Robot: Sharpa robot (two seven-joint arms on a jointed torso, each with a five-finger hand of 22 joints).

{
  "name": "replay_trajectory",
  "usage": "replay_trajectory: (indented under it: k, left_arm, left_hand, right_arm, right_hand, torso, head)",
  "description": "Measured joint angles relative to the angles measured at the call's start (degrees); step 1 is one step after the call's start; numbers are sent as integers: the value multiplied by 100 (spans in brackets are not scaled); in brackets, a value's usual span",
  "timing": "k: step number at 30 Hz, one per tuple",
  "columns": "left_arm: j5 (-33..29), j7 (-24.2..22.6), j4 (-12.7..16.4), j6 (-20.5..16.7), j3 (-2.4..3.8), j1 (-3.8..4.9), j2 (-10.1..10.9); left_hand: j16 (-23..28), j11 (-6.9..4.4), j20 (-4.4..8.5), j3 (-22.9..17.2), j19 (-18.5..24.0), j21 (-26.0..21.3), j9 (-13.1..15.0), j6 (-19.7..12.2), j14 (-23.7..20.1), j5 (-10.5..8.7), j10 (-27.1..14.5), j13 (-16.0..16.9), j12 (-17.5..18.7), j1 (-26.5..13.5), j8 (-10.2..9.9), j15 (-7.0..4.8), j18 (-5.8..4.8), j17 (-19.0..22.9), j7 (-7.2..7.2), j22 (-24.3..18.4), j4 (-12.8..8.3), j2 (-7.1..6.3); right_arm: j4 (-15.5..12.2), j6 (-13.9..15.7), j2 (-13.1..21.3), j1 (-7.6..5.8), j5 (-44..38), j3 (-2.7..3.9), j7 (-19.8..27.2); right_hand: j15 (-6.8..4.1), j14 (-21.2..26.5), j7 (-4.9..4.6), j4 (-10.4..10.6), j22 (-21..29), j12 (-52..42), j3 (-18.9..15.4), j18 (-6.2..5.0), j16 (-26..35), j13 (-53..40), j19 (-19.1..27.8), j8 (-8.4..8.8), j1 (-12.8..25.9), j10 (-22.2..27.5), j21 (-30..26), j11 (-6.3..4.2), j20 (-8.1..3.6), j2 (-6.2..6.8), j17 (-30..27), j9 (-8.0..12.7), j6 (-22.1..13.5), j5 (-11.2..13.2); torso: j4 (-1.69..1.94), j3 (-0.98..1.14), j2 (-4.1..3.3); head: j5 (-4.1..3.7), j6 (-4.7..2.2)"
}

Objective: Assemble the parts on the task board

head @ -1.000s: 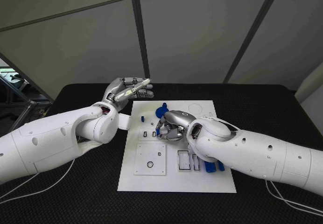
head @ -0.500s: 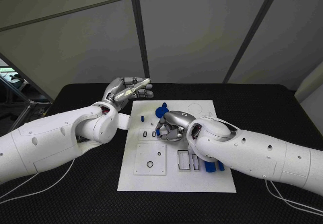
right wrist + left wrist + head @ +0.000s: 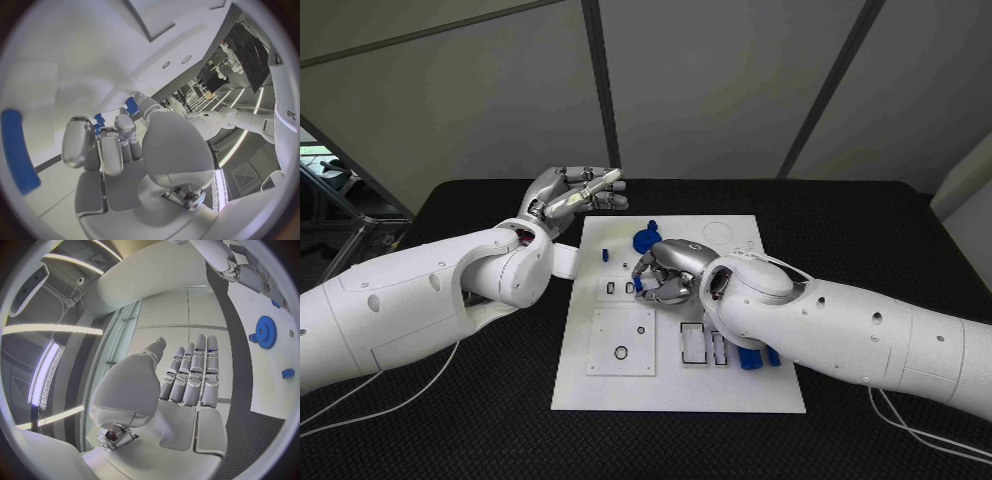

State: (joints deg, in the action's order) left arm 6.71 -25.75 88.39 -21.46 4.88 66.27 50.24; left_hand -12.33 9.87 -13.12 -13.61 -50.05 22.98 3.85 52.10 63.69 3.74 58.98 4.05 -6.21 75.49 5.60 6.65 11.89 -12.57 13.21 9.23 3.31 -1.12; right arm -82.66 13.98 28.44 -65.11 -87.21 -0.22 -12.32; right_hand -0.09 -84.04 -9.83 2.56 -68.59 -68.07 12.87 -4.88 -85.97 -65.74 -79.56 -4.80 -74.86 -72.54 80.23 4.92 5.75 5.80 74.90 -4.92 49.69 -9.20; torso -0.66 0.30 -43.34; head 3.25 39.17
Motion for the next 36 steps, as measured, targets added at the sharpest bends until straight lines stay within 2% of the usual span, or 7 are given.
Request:
replay_trajectory:
  k: [14,16,22,24,29,30,36]
  left_arm:
    - [15,66,-28,20,0,0,34]
    - [52,114,-37,31,0,0,64]
    - [465,533,-111,108,-1,0,166]
    - [675,737,-143,154,-1,0,181]
    - [1373,1476,-191,440,0,0,245]
    - [1553,1672,-192,536,0,0,256]
    - [2666,2932,-166,1185,1,1,247]
  left_hand:
    - [-34,7,37,-17,-42,6,0,0,132,0,80,14,0,-11,0,-22,0,-71,0,2,-17,11]
    - [-178,-62,86,-17,-212,116,9,81,358,0,278,67,-46,-82,0,-93,-396,-174,-19,43,-17,11]
    - [-1242,-410,433,235,-1025,739,114,526,1311,0,1101,391,-517,-374,199,-464,-37,-872,-341,346,104,-190]
    - [-1921,-536,572,330,-1320,1030,164,670,1562,0,1365,598,-797,-427,273,-592,-38,-1414,-444,506,135,-211]
    - [-5375,-738,779,678,-1943,2444,379,835,1948,0,1462,1547,-1895,-730,495,-781,-45,-4859,-610,1825,344,-207]
    - [-6059,-757,847,807,-2148,3191,501,798,1990,15,1262,1996,-2403,-773,620,-754,-498,-5589,-678,2713,427,-178]
    - [-7215,-789,860,1279,-2542,4768,1040,510,2027,22,828,3648,-4265,-1005,1247,-779,-574,-6238,-683,4725,894,-8]
  right_arm:
    - [-301,632,267,36,72,-12,135]
    - [-427,820,398,36,138,-11,259]
    - [-774,1333,923,-44,647,1,924]
    - [-839,1384,1071,-97,921,55,1133]
    - [-950,1396,1493,-210,1819,259,1554]
    - [-956,1392,1577,-229,2018,297,1619]
    - [-862,1358,1917,-386,3063,424,1866]
  right_hand:
    - [41,-1,-63,164,43,3,-291,0,0,47,50,30,-47,60,-38,19,50,90,0,79,-264,4]
    - [41,-1,-47,182,98,3,-308,0,7,54,72,-11,-53,60,-76,19,72,88,0,75,-280,-55]
    - [40,-1,-1,185,245,9,-348,0,97,109,131,-167,-192,103,-159,-21,73,19,0,35,-174,-157]
    - [40,-1,13,164,467,113,-369,1,212,215,276,-232,-232,231,-290,-23,63,19,0,21,-89,-182]
    - [40,-1,12,170,1272,579,-393,-94,657,715,727,-335,-304,668,-782,-27,55,-46,-302,18,12,-246]
    - [40,-1,10,164,1442,701,-400,-154,763,847,816,-344,-308,772,-896,-30,49,-50,-436,19,14,-262]
    - [40,-1,10,178,1801,936,-414,-182,962,1119,946,-385,-365,951,-1164,-33,41,-107,-669,28,14,-472]
  torso:
    - [0,2,5]
    - [-1,2,9]
    - [-25,-1,37]
    - [-30,-3,54]
    - [-31,-9,98]
    - [-31,-11,107]
    - [-31,-14,180]
  head:
    - [14,-9]
    - [21,-18]
    - [21,-49]
    - [21,-49]
    - [21,-43]
    - [21,-40]
    - [29,1]
